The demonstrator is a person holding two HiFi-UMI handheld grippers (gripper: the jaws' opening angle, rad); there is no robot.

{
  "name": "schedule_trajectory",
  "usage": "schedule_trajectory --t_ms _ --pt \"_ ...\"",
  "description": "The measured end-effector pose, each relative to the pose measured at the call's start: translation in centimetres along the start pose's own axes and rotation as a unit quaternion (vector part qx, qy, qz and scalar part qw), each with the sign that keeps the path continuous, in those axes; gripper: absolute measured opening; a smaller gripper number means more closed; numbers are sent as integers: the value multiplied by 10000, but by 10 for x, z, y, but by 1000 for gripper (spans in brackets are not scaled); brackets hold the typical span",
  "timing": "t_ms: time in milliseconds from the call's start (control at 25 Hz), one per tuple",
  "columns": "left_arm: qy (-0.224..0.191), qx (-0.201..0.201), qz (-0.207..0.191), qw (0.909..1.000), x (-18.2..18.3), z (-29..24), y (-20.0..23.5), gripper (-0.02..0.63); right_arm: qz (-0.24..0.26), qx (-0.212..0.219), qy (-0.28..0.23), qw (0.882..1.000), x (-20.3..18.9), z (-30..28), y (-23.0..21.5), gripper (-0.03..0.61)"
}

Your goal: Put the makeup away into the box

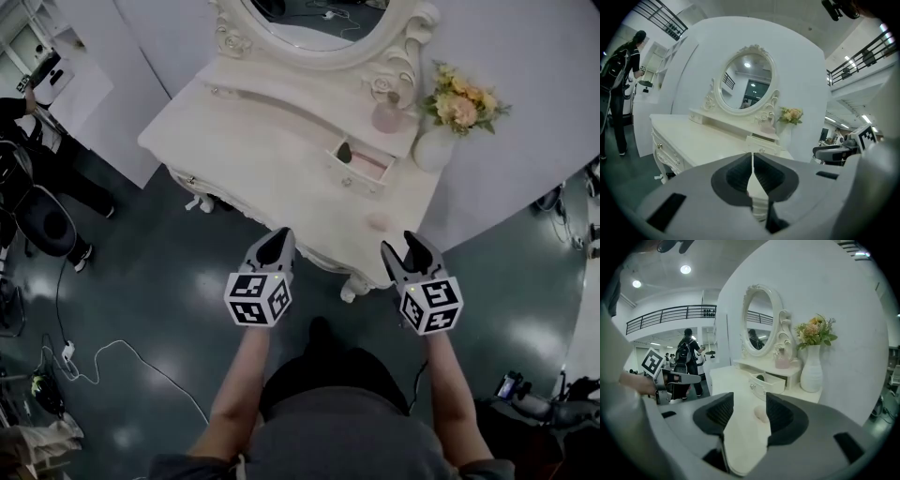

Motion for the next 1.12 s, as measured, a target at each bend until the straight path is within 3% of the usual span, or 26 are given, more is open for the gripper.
schedule_trajectory --t_ms 440,760,1120 --pt "113 -183 -10 9998 -2 -26 2 17 339 -93 118 9993 0 -20 -12 225" --pt "205 -124 -182 9995 6 -45 7 17 538 112 397 9977 -5 -43 -26 247" --pt "351 48 -64 9994 6 -73 15 17 561 421 867 9938 -25 -76 -42 256"
Point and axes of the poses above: the fingertips, and each gripper's own axes: z backward along the fingers, y to its left, x out of its top, the point moved 2 cm from there along z, backward along the fingers, and after that the axes turned 9 degrees about -z, right-handed, at the moved point
